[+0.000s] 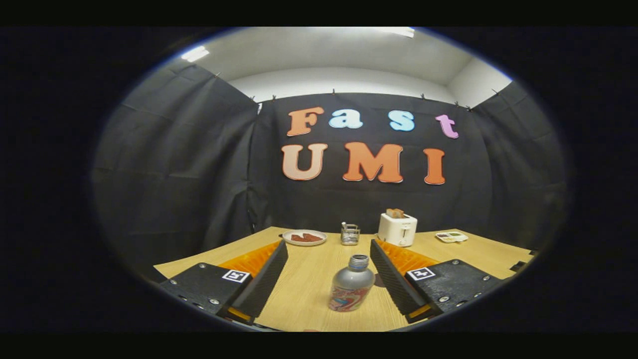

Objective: Take the bottle from table, then pour the juice into the cup, finally place the bottle on the coaster

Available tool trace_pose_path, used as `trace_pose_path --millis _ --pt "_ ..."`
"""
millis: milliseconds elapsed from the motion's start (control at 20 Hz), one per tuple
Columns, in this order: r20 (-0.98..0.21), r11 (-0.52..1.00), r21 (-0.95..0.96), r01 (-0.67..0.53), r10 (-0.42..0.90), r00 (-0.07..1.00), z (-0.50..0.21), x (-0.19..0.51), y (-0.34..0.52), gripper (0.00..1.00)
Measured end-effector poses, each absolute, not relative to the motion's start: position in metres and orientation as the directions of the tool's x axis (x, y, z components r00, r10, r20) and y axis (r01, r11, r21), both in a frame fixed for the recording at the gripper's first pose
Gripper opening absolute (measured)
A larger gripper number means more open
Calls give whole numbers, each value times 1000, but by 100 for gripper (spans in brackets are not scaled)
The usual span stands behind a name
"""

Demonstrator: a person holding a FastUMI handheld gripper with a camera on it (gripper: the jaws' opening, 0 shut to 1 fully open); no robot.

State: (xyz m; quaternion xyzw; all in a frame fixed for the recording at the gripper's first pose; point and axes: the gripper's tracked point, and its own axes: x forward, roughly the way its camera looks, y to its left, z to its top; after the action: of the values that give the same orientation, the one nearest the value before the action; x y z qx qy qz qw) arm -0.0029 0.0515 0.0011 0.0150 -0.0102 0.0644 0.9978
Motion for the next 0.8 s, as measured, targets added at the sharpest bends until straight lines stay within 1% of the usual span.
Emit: trace_pose_path --millis 150,400,550,800 --pt "-6 986 36 -161 161 987 -15 -5 69 99" --pt "-35 990 5 -143 143 989 -34 -16 77 99" --pt "-49 994 -37 -104 102 994 -48 -22 74 99" --pt "-84 998 53 -43 47 995 -78 -27 64 98"
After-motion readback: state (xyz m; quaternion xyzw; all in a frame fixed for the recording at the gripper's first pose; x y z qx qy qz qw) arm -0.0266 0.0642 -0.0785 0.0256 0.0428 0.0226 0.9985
